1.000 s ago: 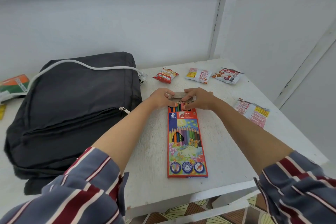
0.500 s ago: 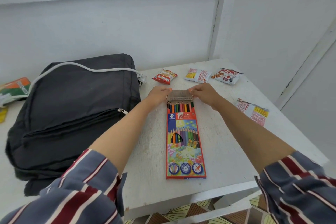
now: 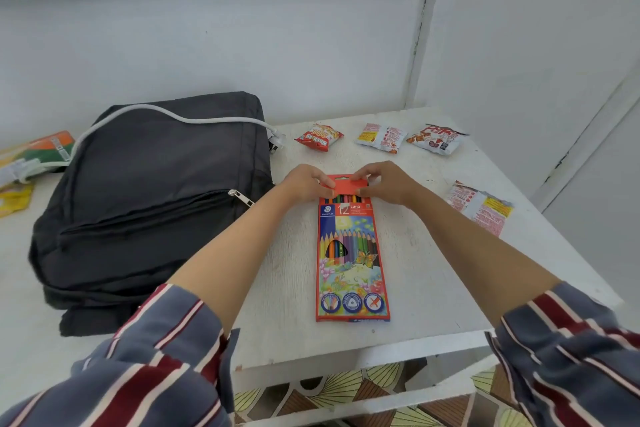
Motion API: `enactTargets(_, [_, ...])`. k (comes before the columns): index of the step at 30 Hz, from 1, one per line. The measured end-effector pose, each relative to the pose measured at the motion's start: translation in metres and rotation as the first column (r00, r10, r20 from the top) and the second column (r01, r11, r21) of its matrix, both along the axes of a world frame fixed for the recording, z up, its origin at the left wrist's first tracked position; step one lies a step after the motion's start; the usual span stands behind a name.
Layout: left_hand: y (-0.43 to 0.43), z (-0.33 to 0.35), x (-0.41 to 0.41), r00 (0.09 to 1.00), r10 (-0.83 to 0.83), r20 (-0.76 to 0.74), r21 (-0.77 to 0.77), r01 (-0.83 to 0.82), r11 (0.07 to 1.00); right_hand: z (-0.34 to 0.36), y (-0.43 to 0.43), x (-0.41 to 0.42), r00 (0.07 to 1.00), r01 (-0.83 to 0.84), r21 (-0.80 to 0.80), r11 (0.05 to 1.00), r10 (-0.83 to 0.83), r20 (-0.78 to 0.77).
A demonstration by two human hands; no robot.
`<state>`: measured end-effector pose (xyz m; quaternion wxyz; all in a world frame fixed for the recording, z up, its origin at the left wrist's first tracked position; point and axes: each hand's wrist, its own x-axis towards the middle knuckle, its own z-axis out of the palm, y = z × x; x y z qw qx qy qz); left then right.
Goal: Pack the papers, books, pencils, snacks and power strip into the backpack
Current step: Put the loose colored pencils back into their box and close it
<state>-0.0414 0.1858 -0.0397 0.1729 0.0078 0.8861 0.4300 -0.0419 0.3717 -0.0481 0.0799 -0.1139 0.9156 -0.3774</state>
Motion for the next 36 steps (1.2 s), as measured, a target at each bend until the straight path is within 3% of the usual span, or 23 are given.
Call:
enactTargets(5, [0.007,0.013,0.016,0.966,-0.101,0.239,-0.109,0.130,0.985,-0.001,0.000,0.002,0.998,-0.023,0.085,0.996,0.028,-0.055])
enactTargets(10, [0.014,0.014,0.019,0.973,-0.221,0.073,-0.260,0.233,0.937,-0.002,0.005,0.005,0.996,0.076,0.065,0.995,-0.073,-0.048])
enactTargets(20, [0.008,0.017,0.015,0.889,-0.456,0.038,-0.216,0.453,0.865,0.005,0.018,0.023,0.968,0.242,0.133,0.961,-0.248,0.028])
enactTargets(25, [0.009,0.011,0.020,0.928,-0.366,0.072,-0.189,0.373,0.908,0.012,0.023,0.035,0.965,0.243,0.117,0.963,-0.253,0.073])
enactTargets(30, [0.015,0.003,0.032,0.894,-0.448,0.023,-0.465,0.406,0.786,0.016,0.022,0.040,0.967,0.203,0.015,0.979,-0.203,0.156])
enactTargets(36, [0.007,0.001,0.034,0.892,-0.451,-0.033,-0.357,0.411,0.839,0.018,0.026,0.036,0.951,0.210,-0.058,0.976,-0.190,0.245])
